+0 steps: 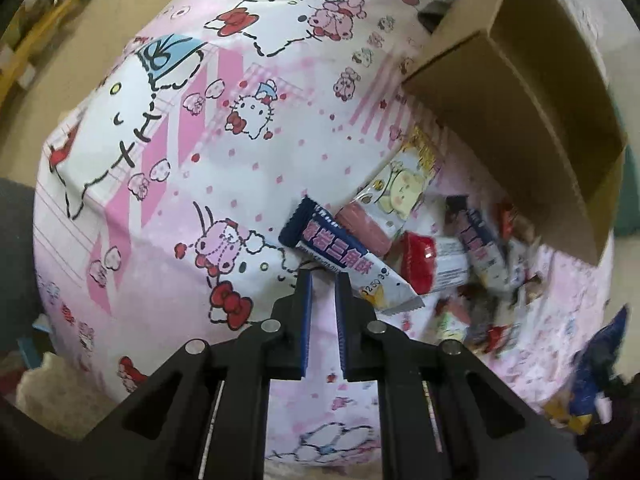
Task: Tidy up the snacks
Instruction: 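Grasp the blue-and-white wafer bar with the left gripper while the right holds the chip bag, then carry both snacks over the box and open both grippers to drop them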
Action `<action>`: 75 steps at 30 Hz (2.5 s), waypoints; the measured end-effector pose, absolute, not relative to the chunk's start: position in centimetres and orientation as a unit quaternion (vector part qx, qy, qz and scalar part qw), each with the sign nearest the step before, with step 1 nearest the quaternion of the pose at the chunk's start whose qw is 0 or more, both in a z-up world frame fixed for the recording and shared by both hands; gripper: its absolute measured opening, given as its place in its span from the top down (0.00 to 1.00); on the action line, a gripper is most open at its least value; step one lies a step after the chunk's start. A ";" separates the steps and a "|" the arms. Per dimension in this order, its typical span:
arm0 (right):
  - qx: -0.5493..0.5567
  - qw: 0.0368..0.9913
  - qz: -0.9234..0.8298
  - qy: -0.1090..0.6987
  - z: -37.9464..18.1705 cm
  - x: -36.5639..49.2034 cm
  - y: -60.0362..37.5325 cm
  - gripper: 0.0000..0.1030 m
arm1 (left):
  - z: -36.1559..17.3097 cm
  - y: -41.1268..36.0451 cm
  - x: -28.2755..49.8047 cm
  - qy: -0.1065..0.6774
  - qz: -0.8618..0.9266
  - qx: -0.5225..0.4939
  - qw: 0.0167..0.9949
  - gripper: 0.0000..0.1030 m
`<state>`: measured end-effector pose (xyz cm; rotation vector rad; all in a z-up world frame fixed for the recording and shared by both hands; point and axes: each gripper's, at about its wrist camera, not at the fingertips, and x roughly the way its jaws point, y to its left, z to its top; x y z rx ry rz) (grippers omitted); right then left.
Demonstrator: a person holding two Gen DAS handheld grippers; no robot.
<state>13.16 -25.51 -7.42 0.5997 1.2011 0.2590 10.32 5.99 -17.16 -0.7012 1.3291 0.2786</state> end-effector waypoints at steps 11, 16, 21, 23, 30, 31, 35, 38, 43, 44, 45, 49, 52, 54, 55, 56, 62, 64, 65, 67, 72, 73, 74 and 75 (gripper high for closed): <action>0.276 0.773 0.116 0.560 -7.8 13.3 -25.6 0.67 | -17.4 6.9 12.2 0.611 0.171 -0.345 0.691 0.44; 0.282 0.771 0.117 0.559 -7.9 13.3 -25.8 0.67 | -17.0 6.4 12.1 0.616 0.168 -0.327 0.697 0.87; 0.294 0.769 0.131 0.553 -7.5 13.4 -25.8 0.68 | -14.9 5.0 11.7 0.612 0.134 -0.285 0.726 0.87; 0.296 0.772 0.138 0.546 -7.0 13.6 -25.8 0.68 | -13.0 5.1 11.4 0.603 0.121 -0.260 0.745 0.87; 0.294 0.796 0.174 0.499 -4.0 16.7 -25.1 0.67 | -5.2 5.2 14.5 0.530 0.047 -0.172 0.829 0.87; 0.292 0.800 0.182 0.492 -3.5 17.3 -24.8 0.68 | -4.5 5.0 15.1 0.521 0.039 -0.162 0.837 0.87; 0.263 0.820 0.199 0.467 -2.0 19.8 -23.5 0.67 | -2.7 3.4 18.6 0.492 0.010 -0.127 0.861 0.87; 0.249 0.832 0.204 0.452 -1.4 21.8 -23.0 0.67 | -2.3 2.7 21.0 0.488 -0.007 -0.114 0.865 0.87; 0.220 0.848 0.204 0.438 -1.5 24.7 -22.5 0.67 | -2.9 1.1 24.6 0.492 -0.024 -0.100 0.864 0.87; 0.211 0.851 0.201 0.437 -1.6 25.2 -22.3 0.67 | -3.4 0.9 25.5 0.501 -0.029 -0.101 0.859 0.87; 0.201 0.854 0.196 0.439 -1.9 25.8 -22.0 0.67 | -3.9 0.6 26.0 0.510 -0.035 -0.102 0.853 0.87; 0.178 0.853 0.190 0.452 -3.5 27.4 -21.3 0.67 | -5.5 -0.5 27.2 0.511 -0.037 -0.085 0.854 0.87; 0.182 0.846 0.190 0.464 -4.6 27.5 -21.2 0.67 | -6.5 -1.2 27.9 0.503 -0.039 -0.066 0.861 0.87; 0.181 0.842 0.192 0.471 -5.1 27.7 -21.1 0.67 | -7.0 -1.3 28.3 0.504 -0.039 -0.068 0.860 0.87; 0.173 0.842 0.191 0.474 -5.4 27.8 -21.0 0.67 | -7.2 -1.3 28.6 0.505 -0.039 -0.070 0.860 0.87; 0.167 0.842 0.190 0.477 -5.7 27.9 -20.9 0.67 | -7.3 -1.4 28.7 0.505 -0.040 -0.067 0.860 0.87; 0.159 0.840 0.192 0.483 -6.3 28.0 -20.4 0.67 | -7.4 -1.7 29.2 0.496 -0.038 -0.054 0.866 0.87; 0.157 0.841 0.189 0.482 -6.3 28.1 -20.4 0.66 | -7.4 -1.9 29.2 0.494 -0.039 -0.046 0.867 0.87; 0.158 0.841 0.187 0.482 -6.3 28.1 -20.4 0.65 | -7.4 -2.0 29.2 0.495 -0.039 -0.045 0.867 0.87; 0.164 0.840 0.183 0.483 -6.4 28.2 -20.4 0.65 | -7.4 -1.9 29.2 0.501 -0.041 -0.059 0.863 0.87; 0.173 0.842 0.185 0.477 -6.2 28.1 -20.5 0.65 | -7.0 -1.9 29.1 0.496 -0.042 -0.064 0.865 0.87; 0.172 0.842 0.189 0.476 -6.1 28.1 -20.4 0.64 | -6.9 -2.0 29.0 0.494 -0.042 -0.062 0.866 0.87; 0.171 0.843 0.190 0.474 -6.0 28.0 -20.4 0.64 | -6.8 -2.0 29.0 0.492 -0.043 -0.060 0.868 0.87; 0.170 0.845 0.189 0.470 -5.8 27.9 -20.4 0.64 | -6.7 -2.0 28.9 0.491 -0.042 -0.058 0.868 0.87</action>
